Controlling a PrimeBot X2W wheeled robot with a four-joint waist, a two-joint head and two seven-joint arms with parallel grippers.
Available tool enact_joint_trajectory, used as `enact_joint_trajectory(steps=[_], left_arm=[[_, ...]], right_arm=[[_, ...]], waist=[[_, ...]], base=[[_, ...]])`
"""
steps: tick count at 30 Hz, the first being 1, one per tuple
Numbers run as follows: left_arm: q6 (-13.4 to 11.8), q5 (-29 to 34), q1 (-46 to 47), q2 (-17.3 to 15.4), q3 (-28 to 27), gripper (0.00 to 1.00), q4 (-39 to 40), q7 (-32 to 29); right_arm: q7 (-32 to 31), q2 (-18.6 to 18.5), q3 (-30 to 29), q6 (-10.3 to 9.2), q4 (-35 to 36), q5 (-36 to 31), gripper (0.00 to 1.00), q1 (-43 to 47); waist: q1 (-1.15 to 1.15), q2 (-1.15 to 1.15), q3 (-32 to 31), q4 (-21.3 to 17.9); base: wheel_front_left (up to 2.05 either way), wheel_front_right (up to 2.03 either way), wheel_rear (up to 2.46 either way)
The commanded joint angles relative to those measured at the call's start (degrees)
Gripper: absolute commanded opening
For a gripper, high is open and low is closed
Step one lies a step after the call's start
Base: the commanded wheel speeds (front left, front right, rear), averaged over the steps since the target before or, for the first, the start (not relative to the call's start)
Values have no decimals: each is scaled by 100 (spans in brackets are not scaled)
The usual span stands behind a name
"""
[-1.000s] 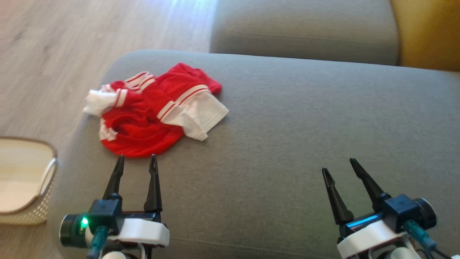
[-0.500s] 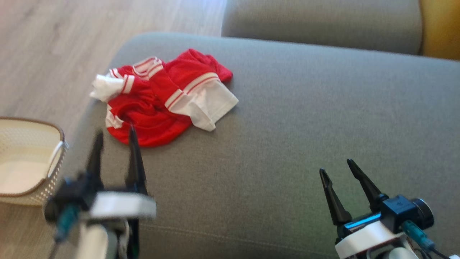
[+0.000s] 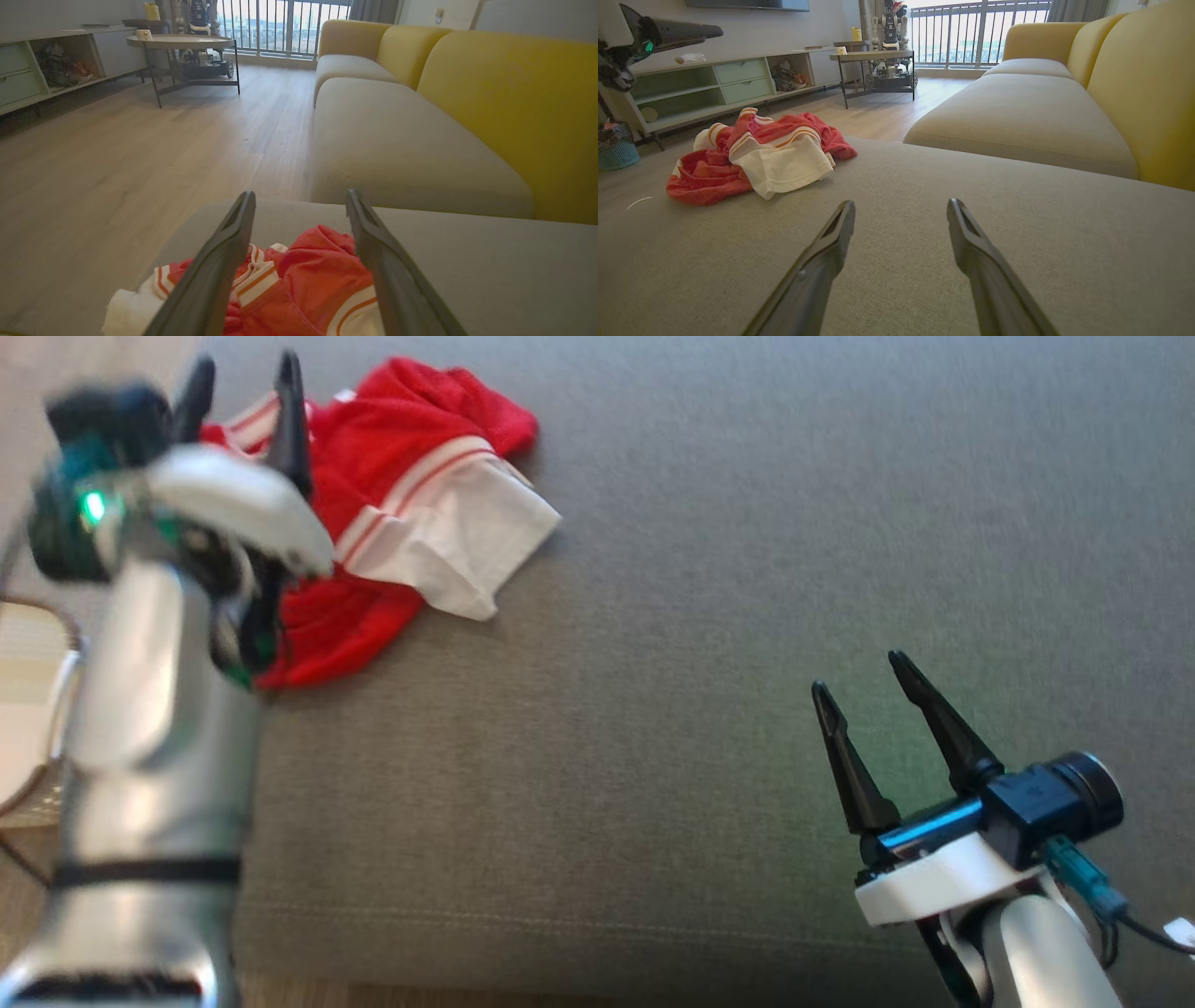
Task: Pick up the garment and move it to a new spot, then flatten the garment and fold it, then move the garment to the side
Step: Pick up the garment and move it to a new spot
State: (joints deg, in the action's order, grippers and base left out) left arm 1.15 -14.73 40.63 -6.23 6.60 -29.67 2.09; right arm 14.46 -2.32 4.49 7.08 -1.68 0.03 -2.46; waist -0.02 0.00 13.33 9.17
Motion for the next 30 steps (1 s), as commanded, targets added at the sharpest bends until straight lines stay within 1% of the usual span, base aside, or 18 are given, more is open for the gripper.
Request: enact_joint_trajectory(steps=[1,6,9,10,12,15,19,26,27,28,29,30], left_arm=[[40,26,572,-318,-157,100,-239,-279],[-26,129,1379,-496,-52,100,-1368,-1047],[-9,137,1655,-482,-4,100,-1765,-1043],[-9,137,1655,-482,-4,100,-1765,-1043],[-196,378,1777,-750,139,100,-2261,-1604],[-295,398,1981,-758,172,100,-2624,-1889],[-272,348,2045,-761,179,100,-2970,-1903],[-217,275,2124,-685,213,100,-3252,-1580],[-197,266,2132,-678,222,60,-3286,-1534],[-183,262,2145,-676,231,3,-3302,-1454],[-182,277,2158,-685,251,0,-3308,-1348],[-183,294,2170,-695,273,0,-3307,-1230]], right_arm=[[54,-55,178,41,212,-39,100,-191],[54,-55,234,41,236,-17,100,-348],[54,-55,227,41,233,-17,100,-379],[54,-55,227,41,233,-17,100,-379],[54,-55,321,41,266,35,100,-433],[54,-55,301,41,267,65,100,-520],[54,-55,297,41,242,110,100,-599],[54,-55,224,41,219,167,100,-653],[54,-55,222,41,207,170,100,-655],[54,-55,221,41,196,172,100,-656],[54,-55,223,41,188,175,100,-655],[54,-55,231,41,181,179,100,-652]], waist=[[2,0,305,-248],[2,0,534,-436],[2,0,547,-435],[2,0,547,-435],[2,0,734,-627],[2,0,844,-674],[2,0,950,-725],[2,0,969,-712],[2,0,955,-707],[2,0,940,-701],[2,0,915,-696],[2,0,892,-691]], base=[[0,0,0],[0,0,0],[0,0,0],[0,0,0],[0,0,0],[0,0,0],[0,0,0],[0,0,0],[0,0,0],[0,0,0],[0,0,0],[0,0,0]])
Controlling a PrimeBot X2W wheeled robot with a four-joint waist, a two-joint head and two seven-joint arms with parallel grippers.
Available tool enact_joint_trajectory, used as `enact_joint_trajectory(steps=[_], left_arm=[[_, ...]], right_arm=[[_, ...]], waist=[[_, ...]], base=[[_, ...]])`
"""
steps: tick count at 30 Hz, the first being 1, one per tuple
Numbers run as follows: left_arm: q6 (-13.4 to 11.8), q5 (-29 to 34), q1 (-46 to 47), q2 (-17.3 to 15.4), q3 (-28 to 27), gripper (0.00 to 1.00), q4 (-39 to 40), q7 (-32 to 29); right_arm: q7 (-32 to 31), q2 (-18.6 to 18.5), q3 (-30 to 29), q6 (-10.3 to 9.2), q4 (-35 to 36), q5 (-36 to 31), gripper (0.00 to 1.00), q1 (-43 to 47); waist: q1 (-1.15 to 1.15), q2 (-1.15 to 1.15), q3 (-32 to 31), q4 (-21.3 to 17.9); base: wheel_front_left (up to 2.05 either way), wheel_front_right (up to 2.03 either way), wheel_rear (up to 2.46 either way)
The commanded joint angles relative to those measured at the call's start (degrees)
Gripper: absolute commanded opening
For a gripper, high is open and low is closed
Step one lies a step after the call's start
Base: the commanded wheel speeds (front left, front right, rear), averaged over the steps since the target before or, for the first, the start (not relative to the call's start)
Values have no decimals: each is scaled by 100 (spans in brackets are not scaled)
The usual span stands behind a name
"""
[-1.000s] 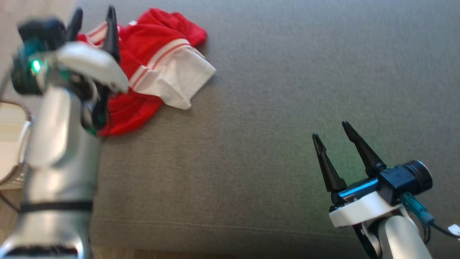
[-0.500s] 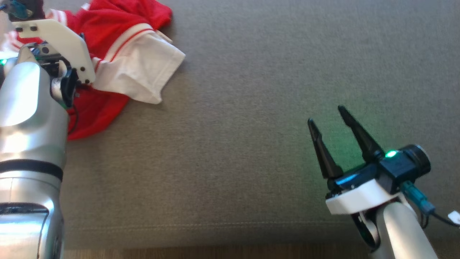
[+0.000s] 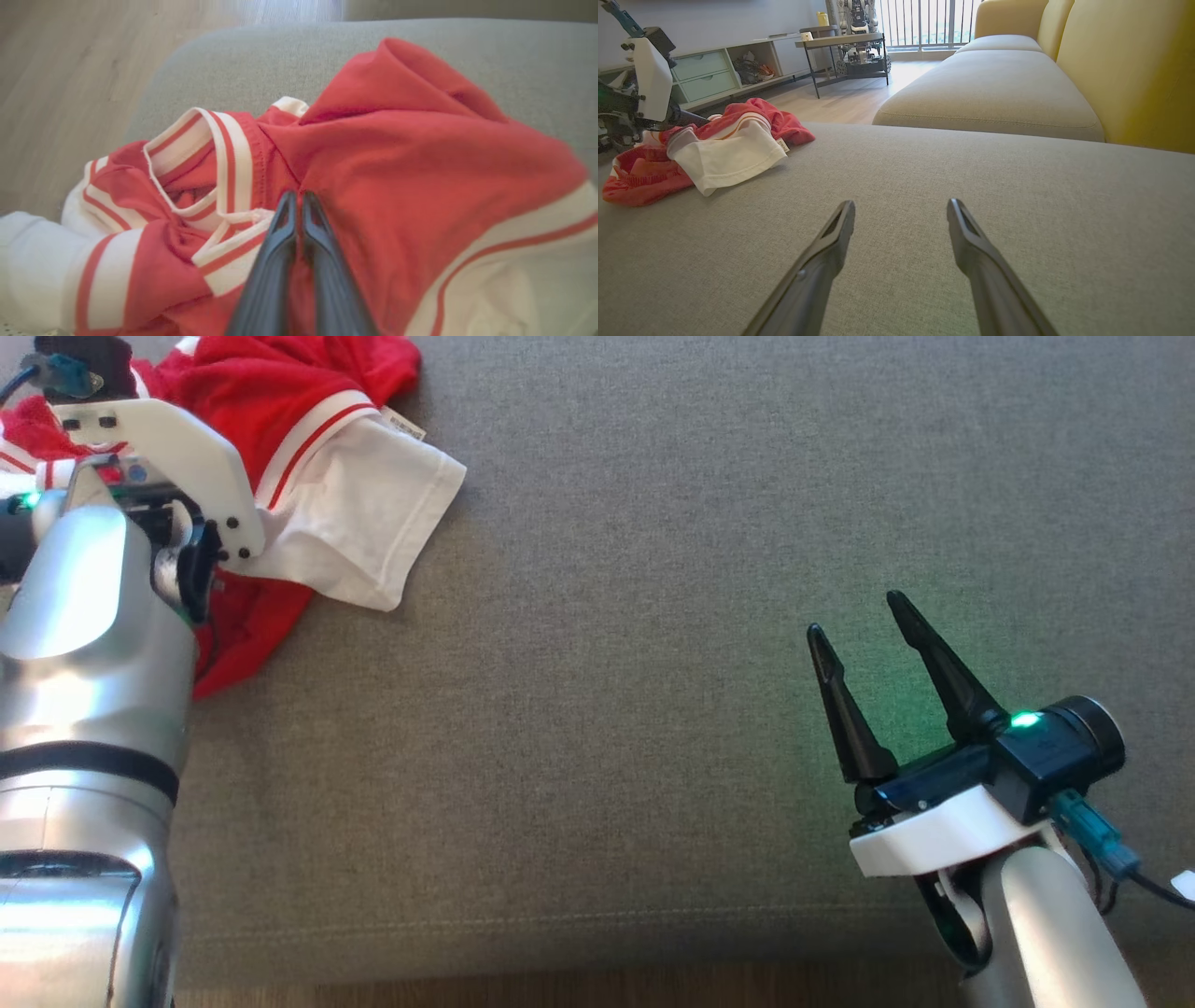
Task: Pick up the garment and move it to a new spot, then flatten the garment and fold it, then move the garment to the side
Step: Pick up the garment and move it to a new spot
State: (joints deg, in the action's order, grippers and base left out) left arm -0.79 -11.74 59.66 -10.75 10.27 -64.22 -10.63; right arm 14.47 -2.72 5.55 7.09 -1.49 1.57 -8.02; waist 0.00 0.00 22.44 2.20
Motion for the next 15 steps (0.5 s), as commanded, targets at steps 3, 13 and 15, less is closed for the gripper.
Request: enact_joint_trajectory(steps=[3,13,15], left_arm=[[20,15,327,-283,-68,0,220,526],[338,-2,488,-139,96,0,696,1847],[386,-7,498,-104,137,0,831,1983]], right_arm=[[52,-16,146,40,132,36,100,-79],[52,-16,127,40,62,117,100,138],[52,-16,155,40,54,146,100,187]], waist=[[0,0,-117,13],[0,0,-743,94],[0,0,-889,90]], base=[[0,0,0],[0,0,0],[0,0,0]])
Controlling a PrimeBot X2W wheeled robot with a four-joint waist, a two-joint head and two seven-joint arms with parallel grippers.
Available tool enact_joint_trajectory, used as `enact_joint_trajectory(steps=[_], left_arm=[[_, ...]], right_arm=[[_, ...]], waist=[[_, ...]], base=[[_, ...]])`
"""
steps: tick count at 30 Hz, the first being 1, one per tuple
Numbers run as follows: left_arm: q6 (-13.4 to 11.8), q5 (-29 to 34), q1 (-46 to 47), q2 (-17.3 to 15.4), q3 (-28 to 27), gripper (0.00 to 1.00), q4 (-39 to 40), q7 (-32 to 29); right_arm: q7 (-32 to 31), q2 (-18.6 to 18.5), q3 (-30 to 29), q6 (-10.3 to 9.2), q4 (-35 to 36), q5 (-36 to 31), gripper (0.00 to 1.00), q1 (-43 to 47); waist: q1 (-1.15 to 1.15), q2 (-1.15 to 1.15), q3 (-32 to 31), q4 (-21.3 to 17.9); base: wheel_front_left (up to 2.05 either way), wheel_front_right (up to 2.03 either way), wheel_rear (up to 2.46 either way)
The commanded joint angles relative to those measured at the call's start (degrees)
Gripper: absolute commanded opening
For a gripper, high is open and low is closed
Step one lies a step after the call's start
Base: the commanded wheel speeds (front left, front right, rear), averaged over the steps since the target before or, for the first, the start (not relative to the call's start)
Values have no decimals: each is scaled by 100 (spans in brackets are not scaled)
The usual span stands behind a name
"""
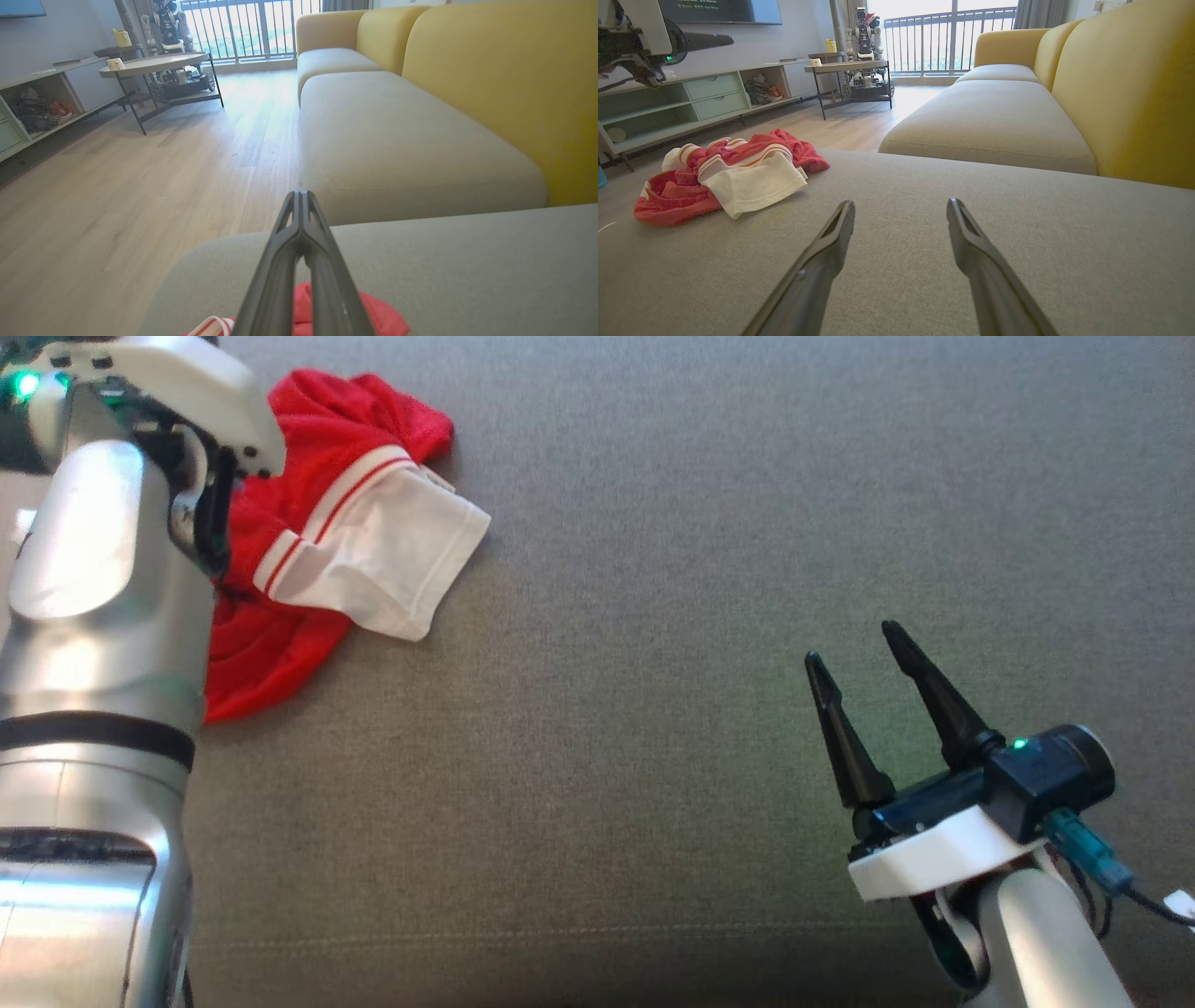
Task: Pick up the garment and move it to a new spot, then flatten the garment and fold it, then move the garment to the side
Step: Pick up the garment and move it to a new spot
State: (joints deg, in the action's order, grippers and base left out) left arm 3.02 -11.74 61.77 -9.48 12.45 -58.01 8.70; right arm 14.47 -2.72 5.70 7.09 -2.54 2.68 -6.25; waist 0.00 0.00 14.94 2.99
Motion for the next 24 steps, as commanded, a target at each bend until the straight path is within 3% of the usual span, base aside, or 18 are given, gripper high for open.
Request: enact_joint_trajectory(steps=[1,11,18,19,20,24], left_arm=[[23,-14,288,-216,-68,0,288,111],[56,-142,-248,-178,-16,0,1386,364],[-235,-341,-1650,-238,-116,0,2649,67],[-293,-376,-1929,-237,-131,17,2897,5],[-354,-400,-2224,-240,-137,100,3161,-50],[-604,-437,-3436,-259,-136,100,4317,-134]], right_arm=[[52,-16,151,40,159,54,100,36],[52,-16,159,40,122,152,100,391],[52,-16,84,40,128,177,100,708],[52,-16,69,40,136,179,100,744],[52,-16,57,40,141,182,100,778],[52,-16,8,40,177,185,100,888]], waist=[[0,0,-216,7],[0,0,-914,-116],[0,0,-1381,-165],[0,0,-1421,-160],[0,0,-1462,-152],[0,0,-1555,-102]], base=[[0,0,0],[0,0,0],[0,0,0],[0,0,0],[0,0,0],[0,0,0]])
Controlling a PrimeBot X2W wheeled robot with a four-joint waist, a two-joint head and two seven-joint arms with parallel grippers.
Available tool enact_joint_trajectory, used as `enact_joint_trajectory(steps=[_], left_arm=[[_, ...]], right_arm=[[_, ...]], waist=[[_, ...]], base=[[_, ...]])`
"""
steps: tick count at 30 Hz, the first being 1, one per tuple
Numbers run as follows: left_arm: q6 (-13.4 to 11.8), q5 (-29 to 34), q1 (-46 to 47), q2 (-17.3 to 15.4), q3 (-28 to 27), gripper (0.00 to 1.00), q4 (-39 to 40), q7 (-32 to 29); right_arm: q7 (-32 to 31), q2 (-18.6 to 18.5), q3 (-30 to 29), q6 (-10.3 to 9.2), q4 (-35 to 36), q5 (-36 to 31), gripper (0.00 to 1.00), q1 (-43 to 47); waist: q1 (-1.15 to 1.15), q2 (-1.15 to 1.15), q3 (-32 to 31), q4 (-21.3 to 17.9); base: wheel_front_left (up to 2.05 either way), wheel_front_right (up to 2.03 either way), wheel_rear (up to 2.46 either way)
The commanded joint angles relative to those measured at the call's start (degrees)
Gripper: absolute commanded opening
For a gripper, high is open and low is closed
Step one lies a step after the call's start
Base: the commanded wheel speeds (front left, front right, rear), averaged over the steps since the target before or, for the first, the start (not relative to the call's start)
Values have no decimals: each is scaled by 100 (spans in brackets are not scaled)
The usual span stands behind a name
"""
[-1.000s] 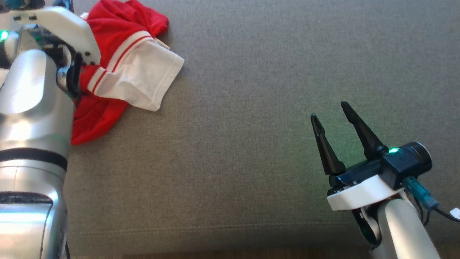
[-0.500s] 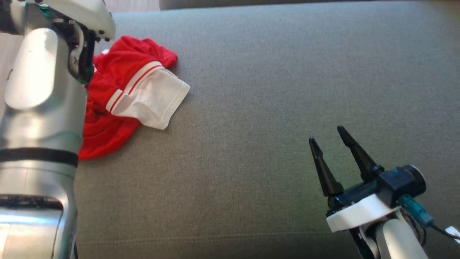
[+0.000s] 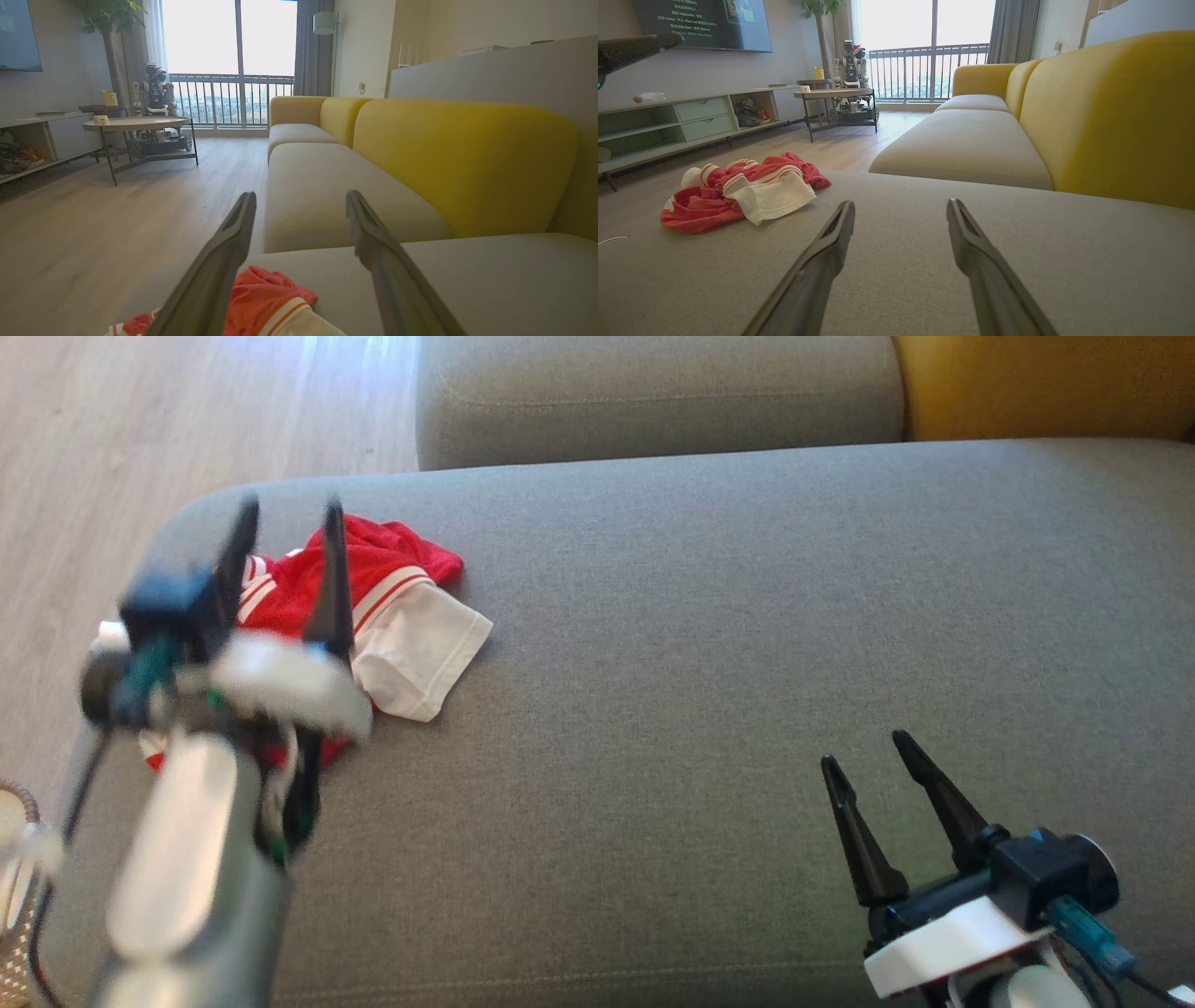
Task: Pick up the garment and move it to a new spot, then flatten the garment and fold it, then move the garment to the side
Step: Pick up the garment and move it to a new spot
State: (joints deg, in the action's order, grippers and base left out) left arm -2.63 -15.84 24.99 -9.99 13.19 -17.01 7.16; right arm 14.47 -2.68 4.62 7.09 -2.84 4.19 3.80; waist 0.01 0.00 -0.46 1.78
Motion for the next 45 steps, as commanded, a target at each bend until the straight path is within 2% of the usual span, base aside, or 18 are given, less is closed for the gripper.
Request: enact_joint_trajectory(steps=[1,5,11,15,20,25,31,37,45], left_arm=[[-95,-69,-53,-201,-239,100,479,39],[-156,-227,-1153,-156,-287,100,1336,356],[-538,-132,-2311,6,-408,100,1854,682],[-610,-37,-2542,97,-366,100,1946,740],[-655,64,-2410,79,-404,100,1967,761],[-566,-36,-1933,-37,-487,100,1600,565],[-454,-76,-923,-237,-571,100,1030,209],[-205,-41,552,-595,-503,100,-112,-645],[-75,-49,2014,-919,-386,100,-1831,-2208]], right_arm=[[52,-20,111,40,219,29,100,-101],[52,-20,99,40,241,13,100,-45],[52,-20,51,40,265,9,100,10],[52,-20,26,40,281,12,100,28],[52,-20,63,40,301,-6,100,0],[52,-20,69,40,313,-47,100,-28],[52,-20,99,40,403,-95,100,-291],[52,-20,39,40,497,-79,100,-643],[52,-20,43,40,648,-74,100,-1032]], waist=[[-1,0,-30,31],[-1,0,-90,67],[-1,0,-148,114],[-1,0,-153,162],[-1,0,-84,158],[-1,0,118,125],[-1,0,687,1],[-1,0,1311,-122],[-1,0,1949,-310]], base=[[0,0,0],[0,0,0],[0,0,0],[0,0,0],[0,0,0],[0,0,0],[0,0,0],[0,0,0],[0,0,0]])
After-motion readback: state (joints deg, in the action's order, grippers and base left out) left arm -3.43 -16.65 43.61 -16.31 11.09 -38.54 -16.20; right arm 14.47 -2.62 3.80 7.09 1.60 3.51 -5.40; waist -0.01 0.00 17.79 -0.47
